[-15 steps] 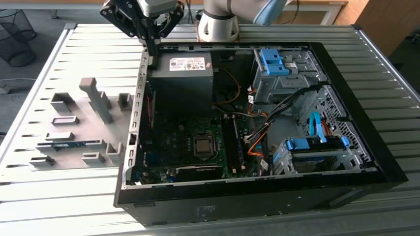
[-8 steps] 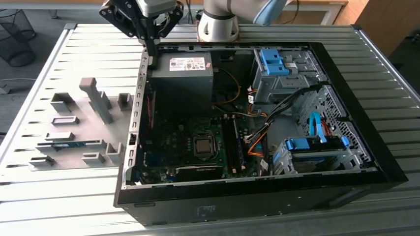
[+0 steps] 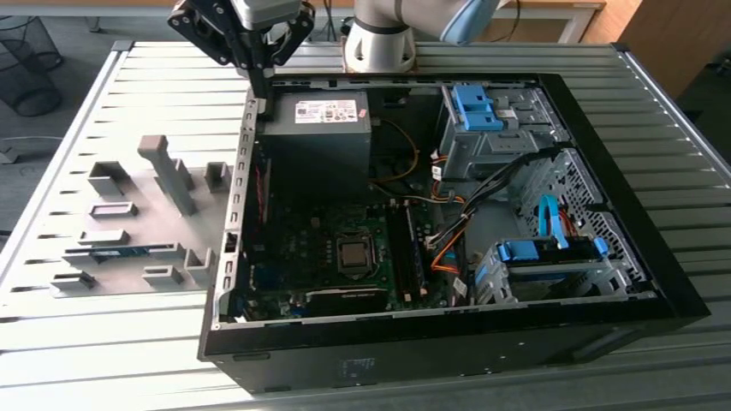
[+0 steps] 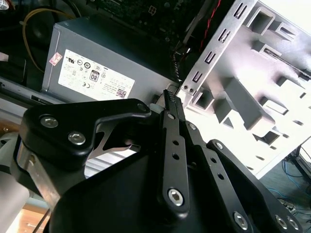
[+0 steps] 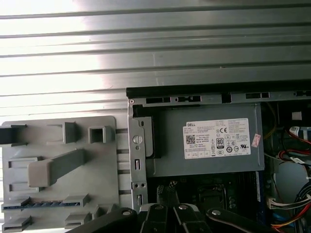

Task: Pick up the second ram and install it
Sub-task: 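Reach for the second ram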

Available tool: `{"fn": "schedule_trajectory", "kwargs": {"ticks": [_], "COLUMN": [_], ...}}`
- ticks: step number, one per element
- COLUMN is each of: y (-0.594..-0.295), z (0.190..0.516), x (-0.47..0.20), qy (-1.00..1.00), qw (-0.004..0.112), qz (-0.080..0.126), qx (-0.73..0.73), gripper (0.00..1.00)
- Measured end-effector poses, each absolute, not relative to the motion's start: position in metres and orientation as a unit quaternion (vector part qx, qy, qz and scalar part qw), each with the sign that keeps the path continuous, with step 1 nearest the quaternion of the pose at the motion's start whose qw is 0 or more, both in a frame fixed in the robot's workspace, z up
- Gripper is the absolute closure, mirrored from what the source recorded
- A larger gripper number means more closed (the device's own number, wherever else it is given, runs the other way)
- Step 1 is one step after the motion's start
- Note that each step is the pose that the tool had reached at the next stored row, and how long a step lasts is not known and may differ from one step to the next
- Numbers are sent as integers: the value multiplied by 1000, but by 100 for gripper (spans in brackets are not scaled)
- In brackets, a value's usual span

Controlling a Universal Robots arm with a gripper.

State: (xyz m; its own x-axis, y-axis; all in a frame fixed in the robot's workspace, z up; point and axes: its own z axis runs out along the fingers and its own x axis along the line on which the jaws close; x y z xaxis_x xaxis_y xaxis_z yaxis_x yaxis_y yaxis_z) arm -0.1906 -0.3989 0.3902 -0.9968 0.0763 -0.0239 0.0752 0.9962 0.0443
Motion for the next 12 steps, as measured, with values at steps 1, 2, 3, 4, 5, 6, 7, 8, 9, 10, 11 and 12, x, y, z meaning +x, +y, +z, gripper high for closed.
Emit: {"fn": "schedule_trajectory", "kwargs": {"ticks": [1, 2, 3, 4, 5, 6, 7, 8, 9, 10, 11, 12], "y": [-399, -399, -399, -399, -399, -399, -399, -399, -399, -399, -399, -399], "z": [390, 390, 390, 390, 390, 390, 390, 390, 390, 390, 390, 390], "x": [-191, -192, -193, -195, -196, -197, -198, -200, -201, -202, -204, -205], "qy": [999, 999, 999, 999, 999, 999, 999, 999, 999, 999, 999, 999], "qw": [13, 13, 13, 13, 13, 13, 13, 13, 13, 13, 13, 13], "qz": [22, 22, 22, 22, 22, 22, 22, 22, 22, 22, 22, 22], "qx": [38, 38, 38, 38, 38, 38, 38, 38, 38, 38, 38, 38], "gripper": [90, 90, 90, 90, 90, 90, 90, 90, 90, 90, 90, 90]}}
